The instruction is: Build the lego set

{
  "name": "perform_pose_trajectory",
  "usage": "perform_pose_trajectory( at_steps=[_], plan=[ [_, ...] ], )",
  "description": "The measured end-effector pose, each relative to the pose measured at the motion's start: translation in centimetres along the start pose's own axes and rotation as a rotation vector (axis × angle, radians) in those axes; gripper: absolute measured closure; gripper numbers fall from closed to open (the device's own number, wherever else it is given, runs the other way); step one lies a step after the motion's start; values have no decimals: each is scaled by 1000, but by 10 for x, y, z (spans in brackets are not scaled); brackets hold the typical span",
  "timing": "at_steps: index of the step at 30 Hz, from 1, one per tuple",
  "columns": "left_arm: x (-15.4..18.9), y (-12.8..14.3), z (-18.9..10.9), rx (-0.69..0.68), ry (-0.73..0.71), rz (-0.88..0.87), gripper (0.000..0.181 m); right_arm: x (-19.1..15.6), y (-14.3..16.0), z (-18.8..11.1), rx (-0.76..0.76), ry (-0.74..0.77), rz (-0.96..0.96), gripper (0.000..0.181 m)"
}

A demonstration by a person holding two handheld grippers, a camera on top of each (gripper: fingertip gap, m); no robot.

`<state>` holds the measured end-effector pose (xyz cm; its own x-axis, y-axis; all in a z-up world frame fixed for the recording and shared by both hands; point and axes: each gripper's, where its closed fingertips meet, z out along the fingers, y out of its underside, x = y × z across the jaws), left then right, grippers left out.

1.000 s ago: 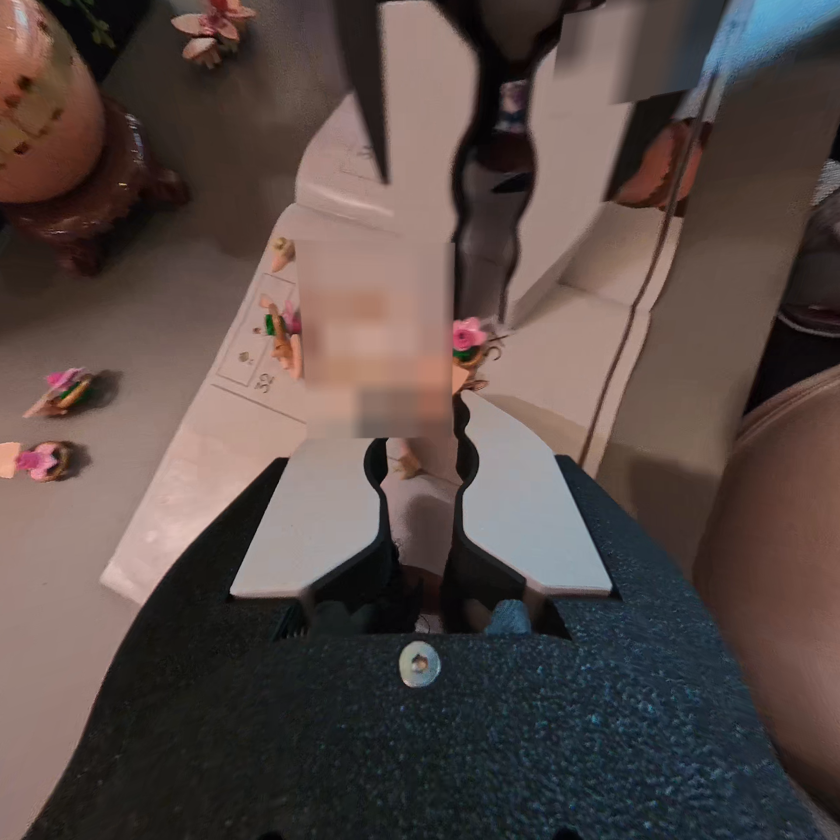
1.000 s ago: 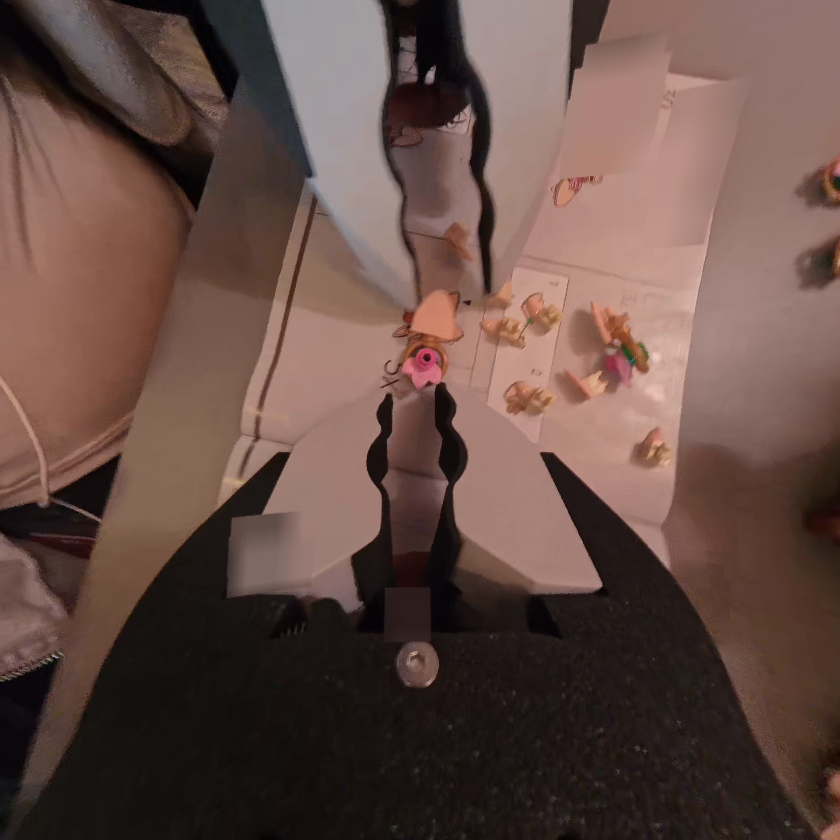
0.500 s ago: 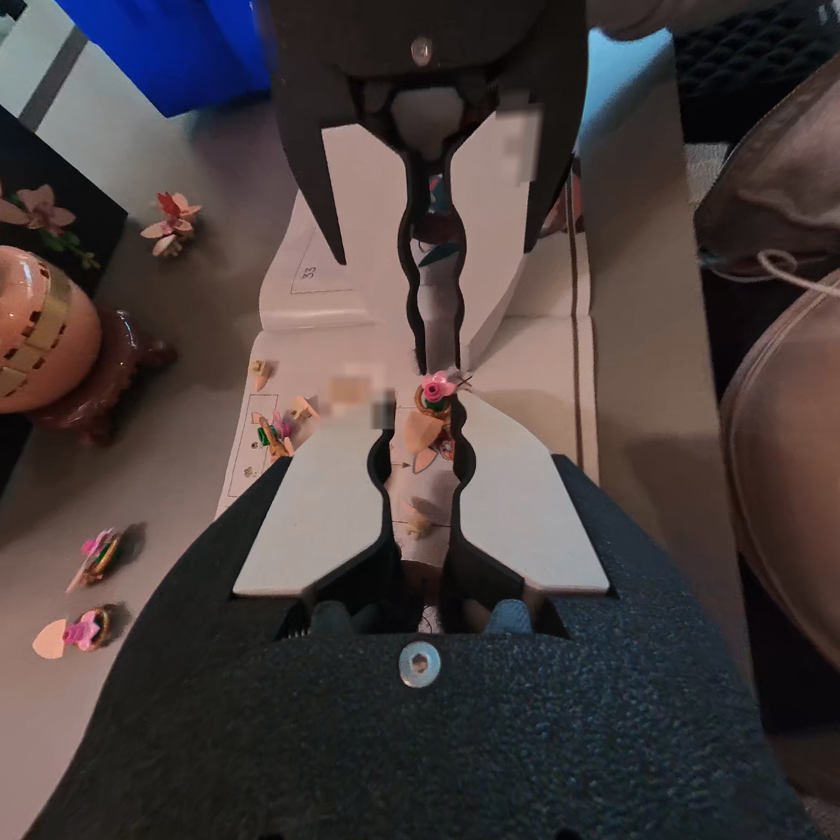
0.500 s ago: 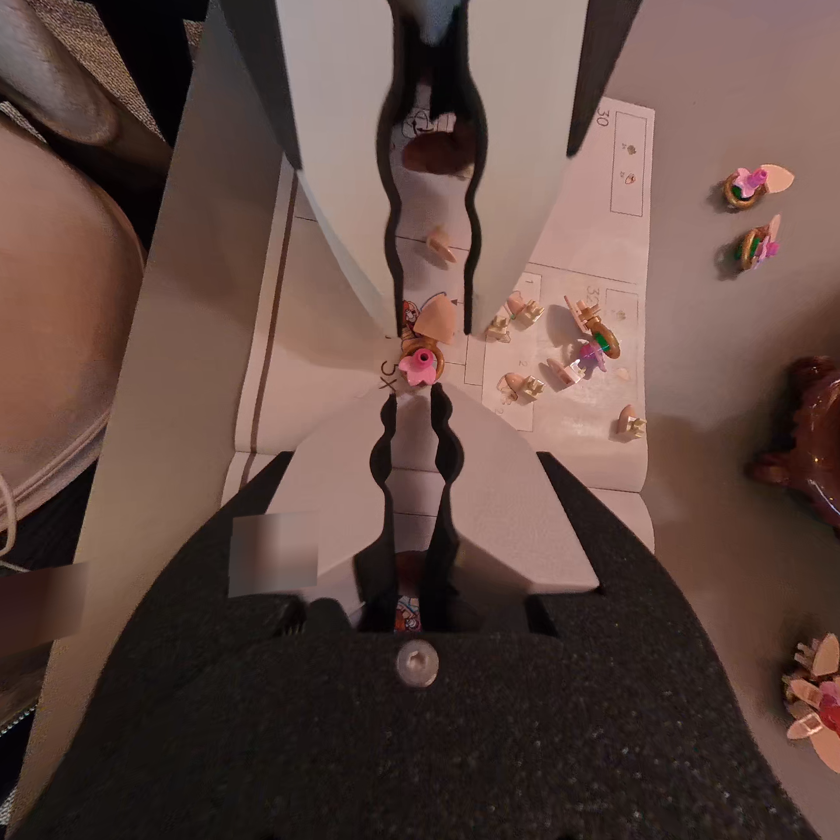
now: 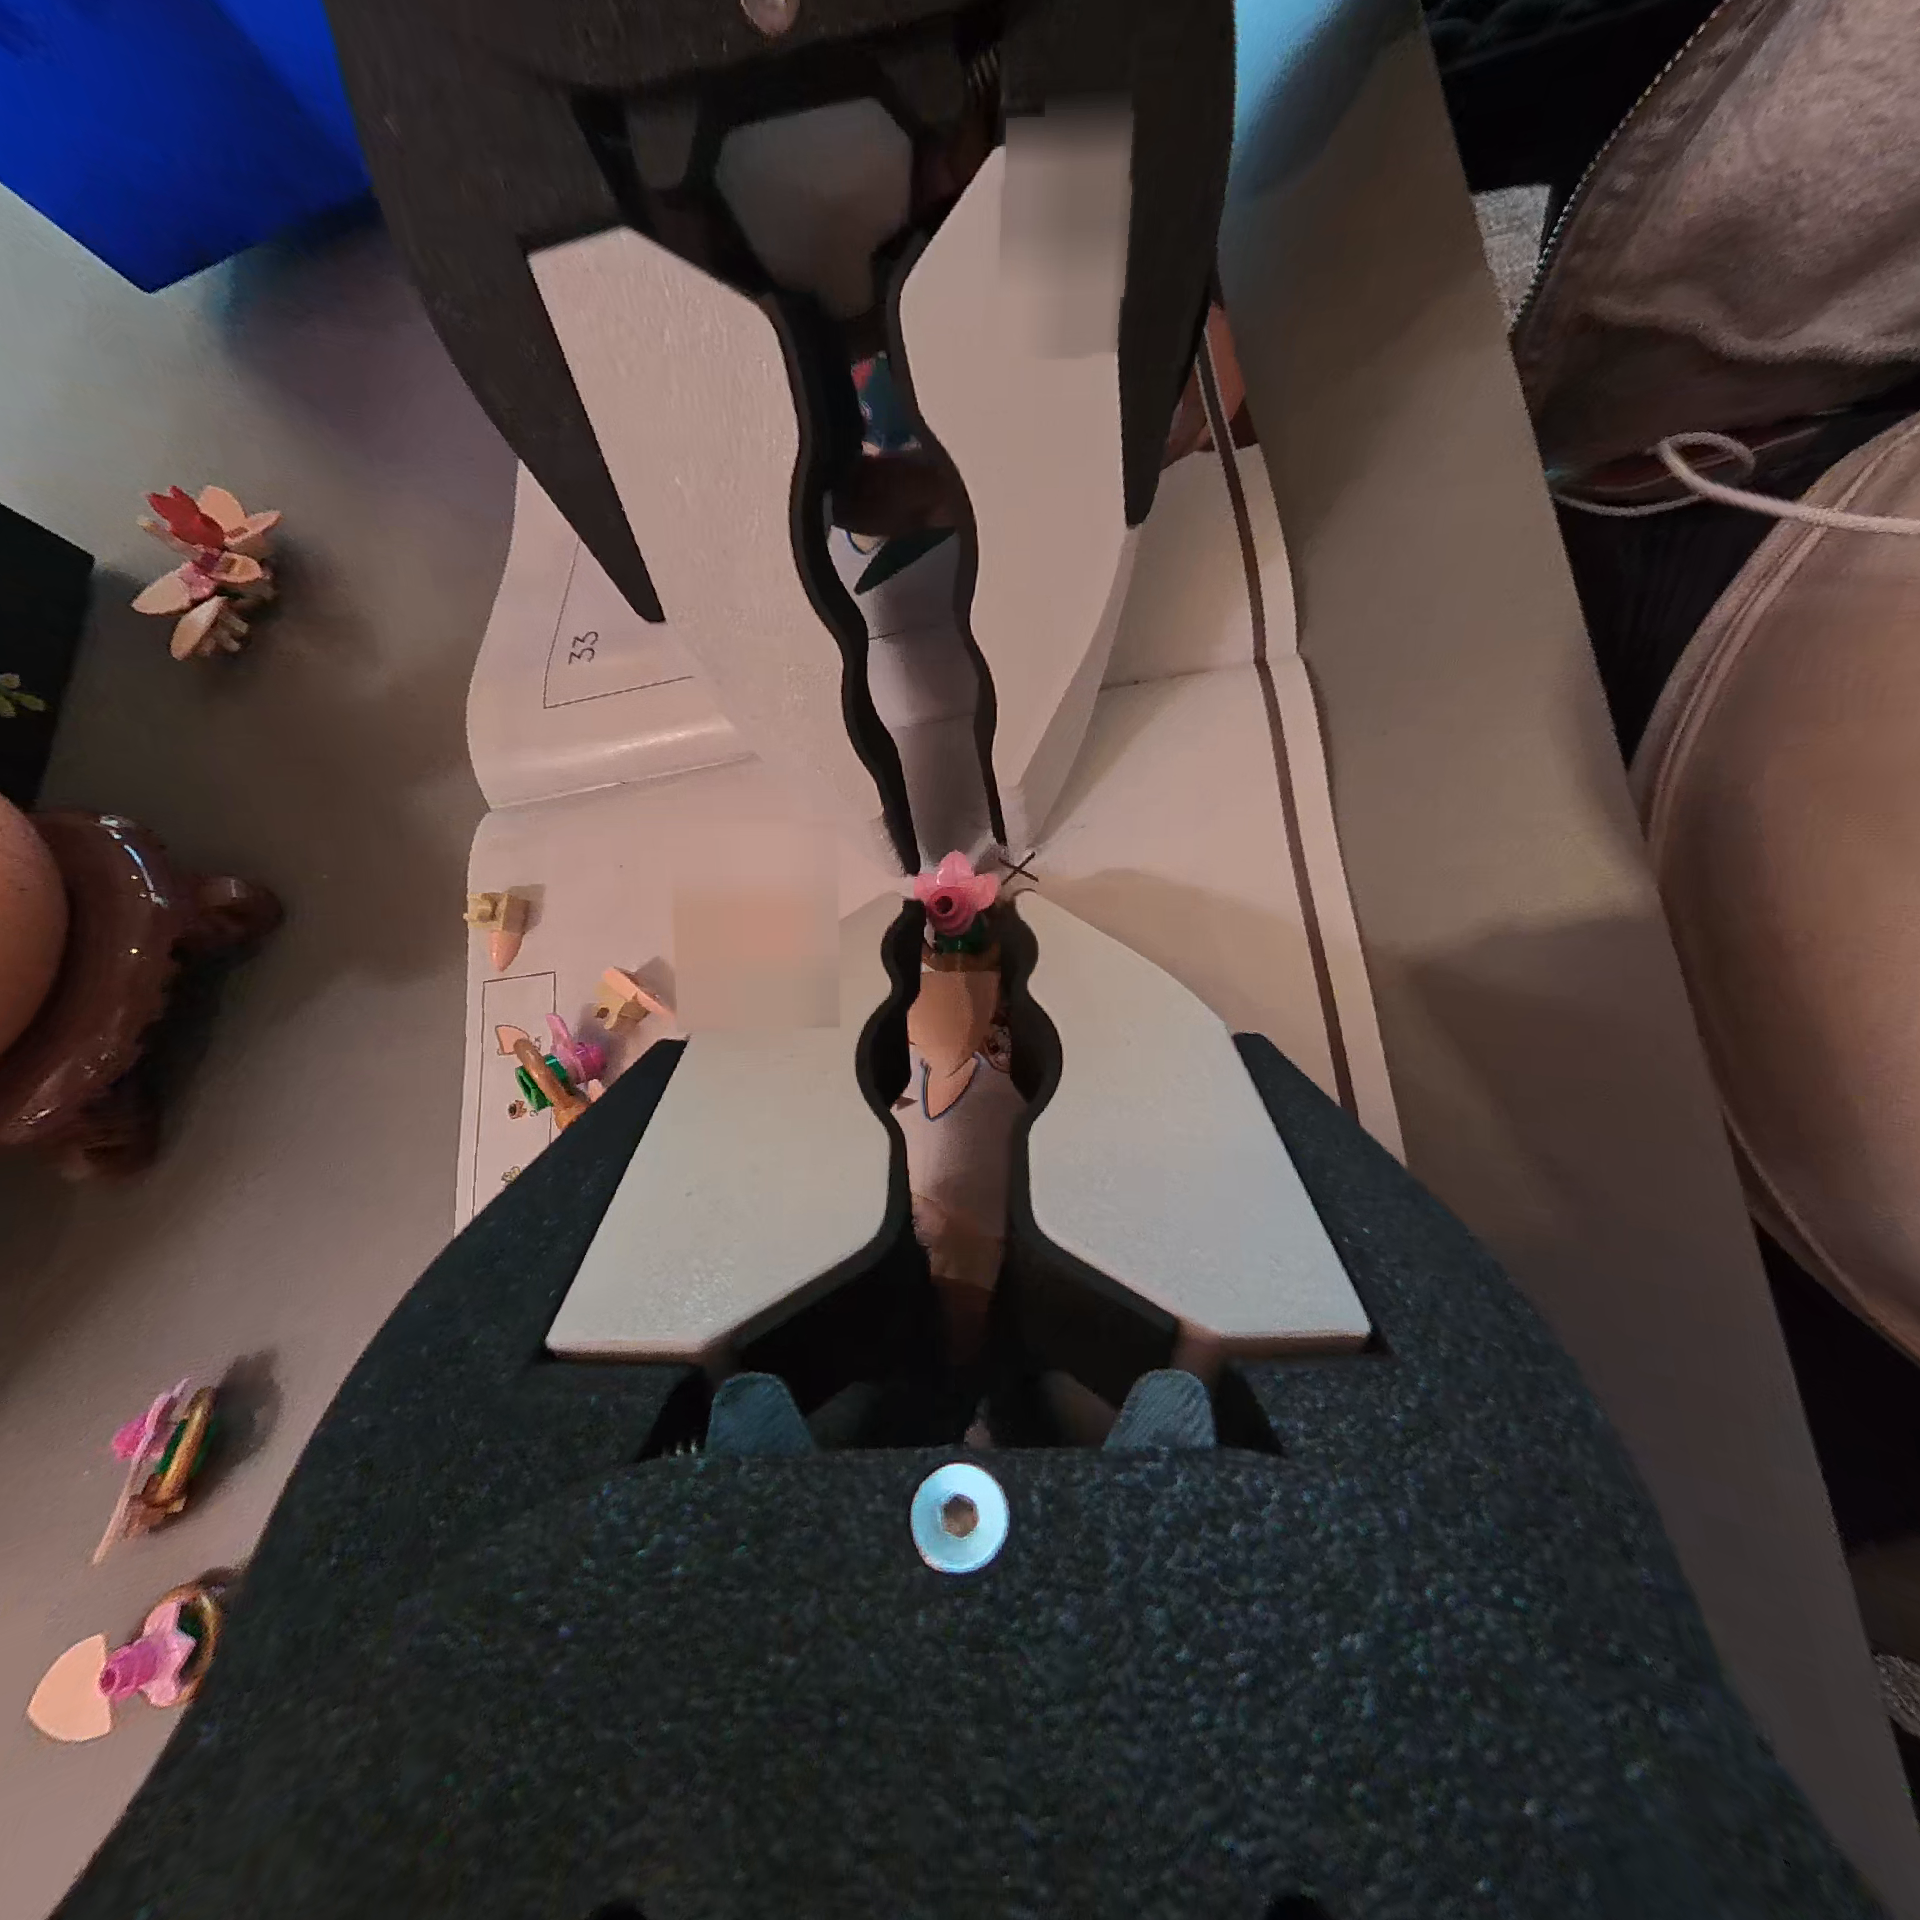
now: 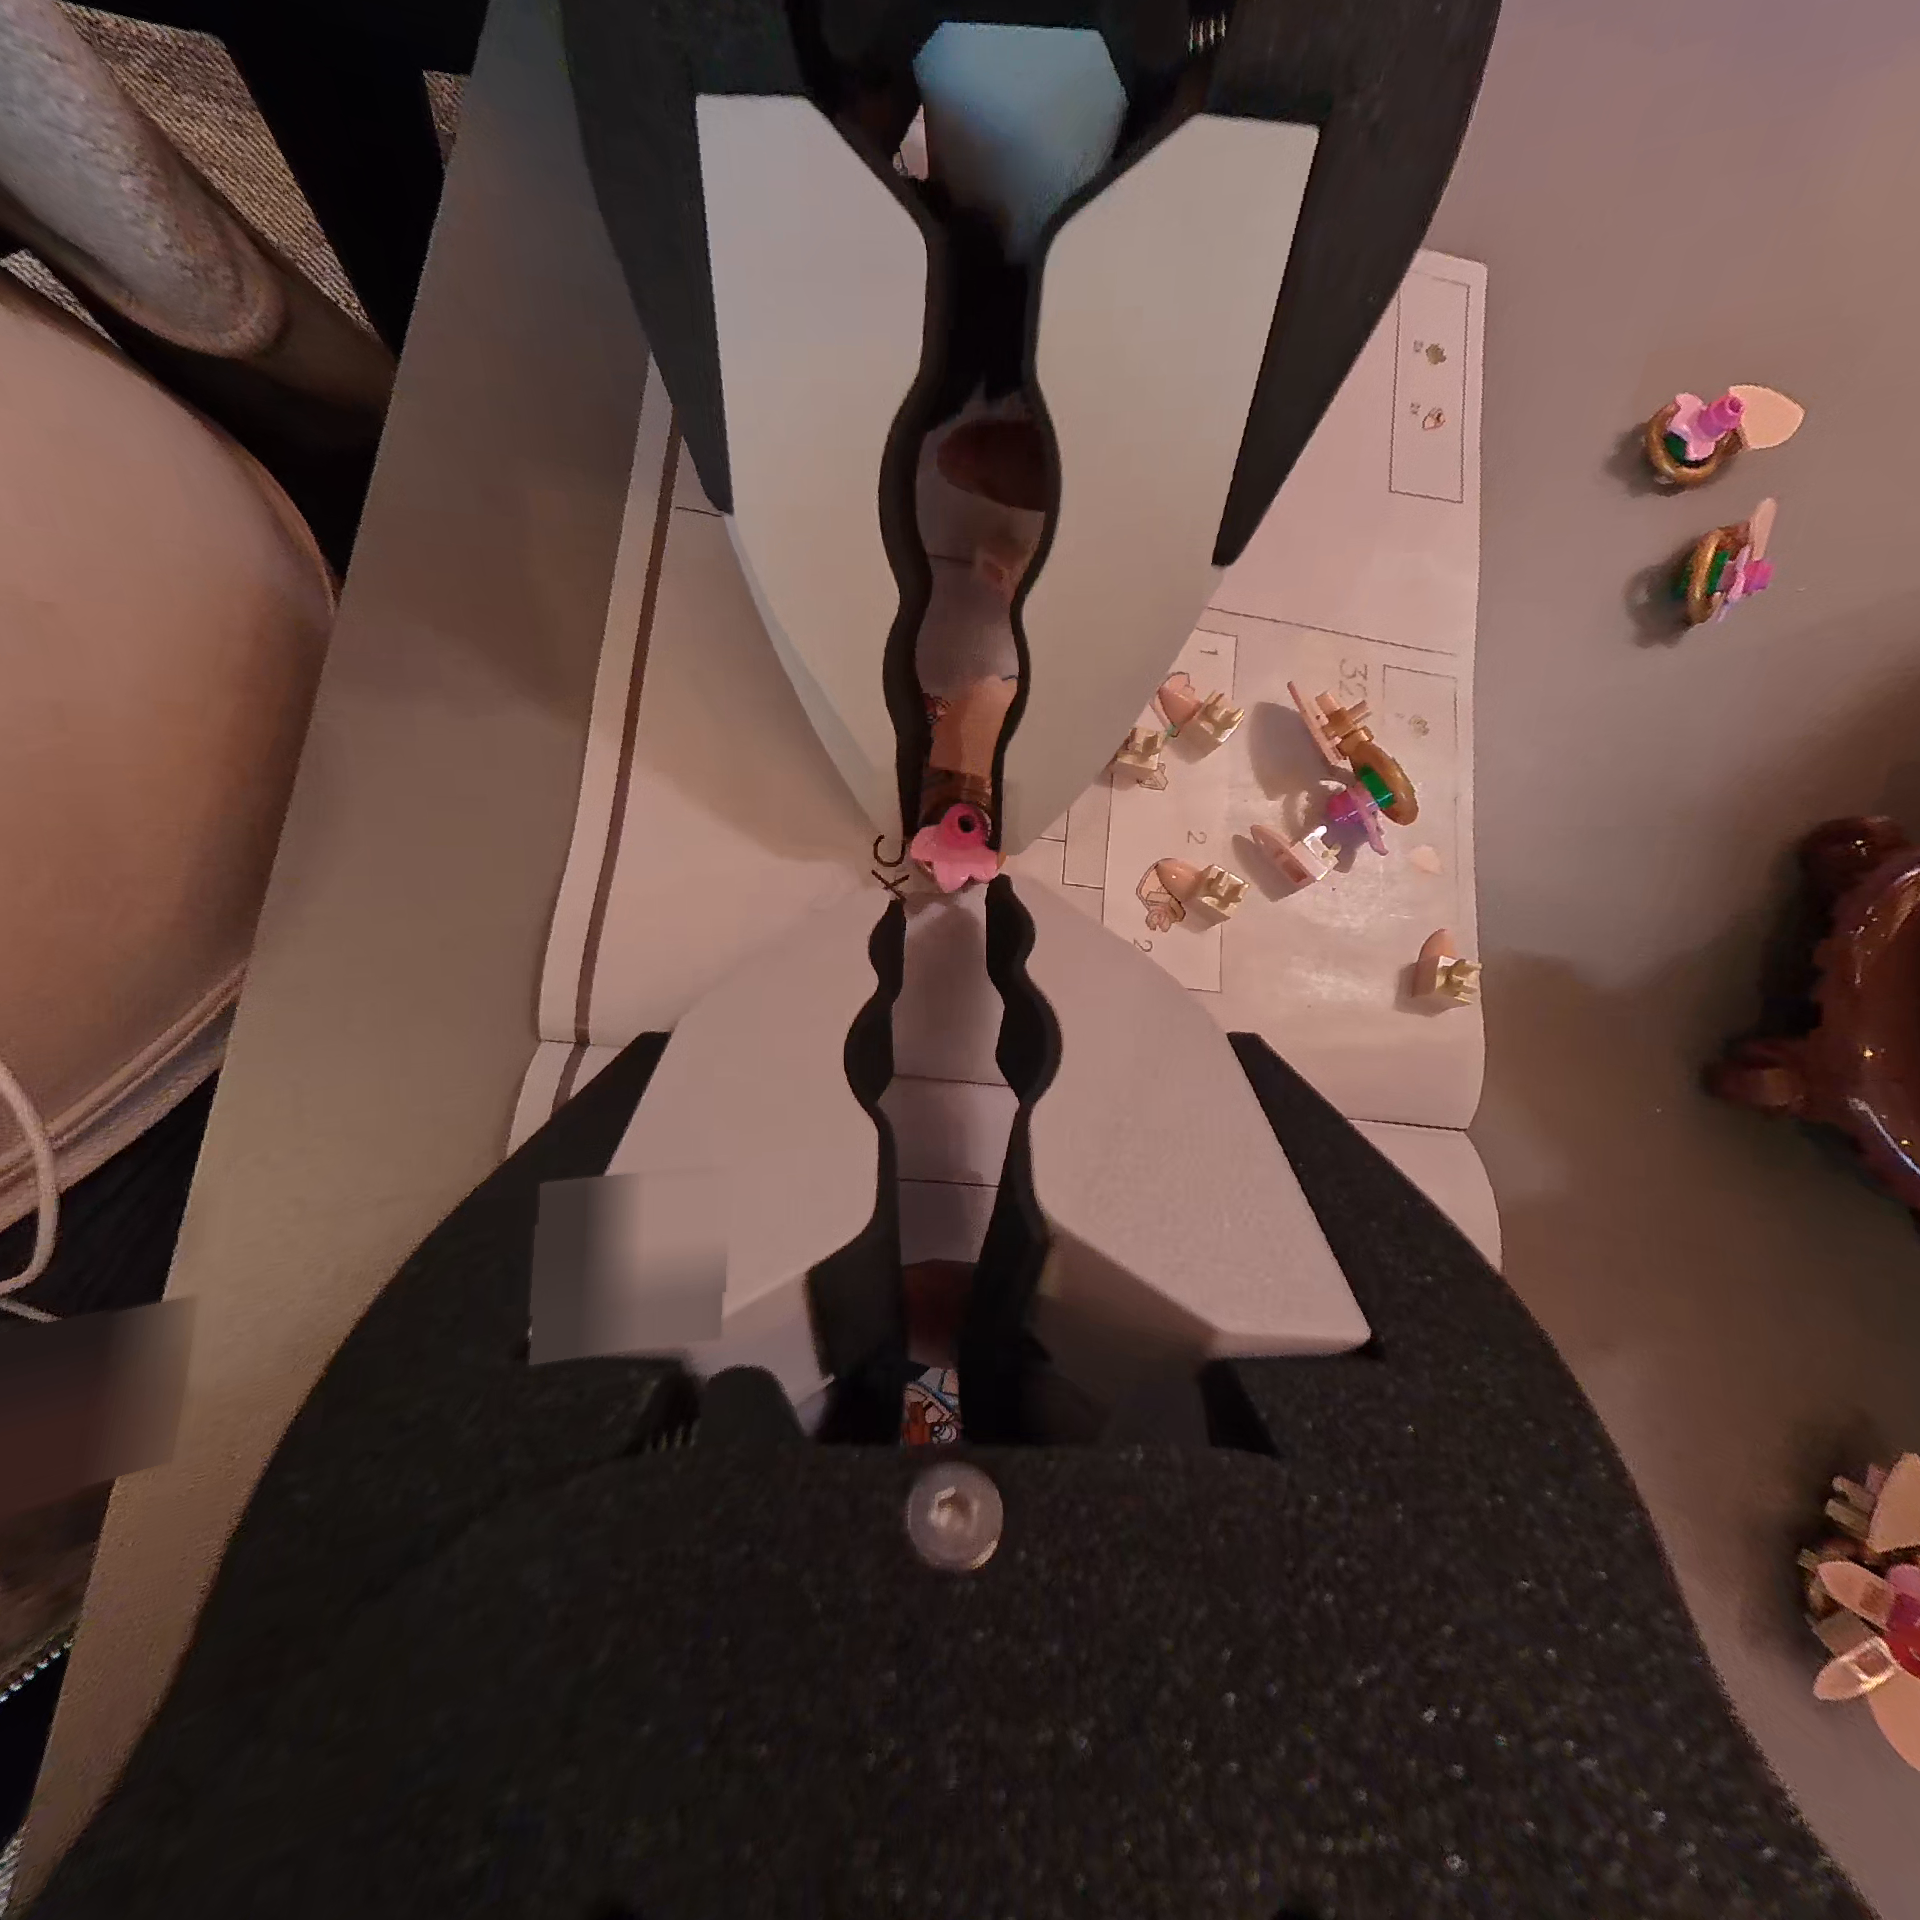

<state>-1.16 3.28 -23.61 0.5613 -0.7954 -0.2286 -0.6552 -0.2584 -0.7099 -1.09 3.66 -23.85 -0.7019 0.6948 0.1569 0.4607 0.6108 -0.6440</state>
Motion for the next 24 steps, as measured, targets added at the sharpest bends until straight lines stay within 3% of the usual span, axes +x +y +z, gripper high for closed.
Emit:
perform_pose_trajectory(
  at_steps=[5,10,24],
  plan=[
    [0,1,0,-10,9,-21,166,2,-10,-6,55,23,-10,170],
    [0,2,0,8,6,-50,166,-1,-9,-1,14,44,-41,168],
    [-1,3,1,13,13,-92,166,2,-12,1,-13,424,-338,171]
  ],
)
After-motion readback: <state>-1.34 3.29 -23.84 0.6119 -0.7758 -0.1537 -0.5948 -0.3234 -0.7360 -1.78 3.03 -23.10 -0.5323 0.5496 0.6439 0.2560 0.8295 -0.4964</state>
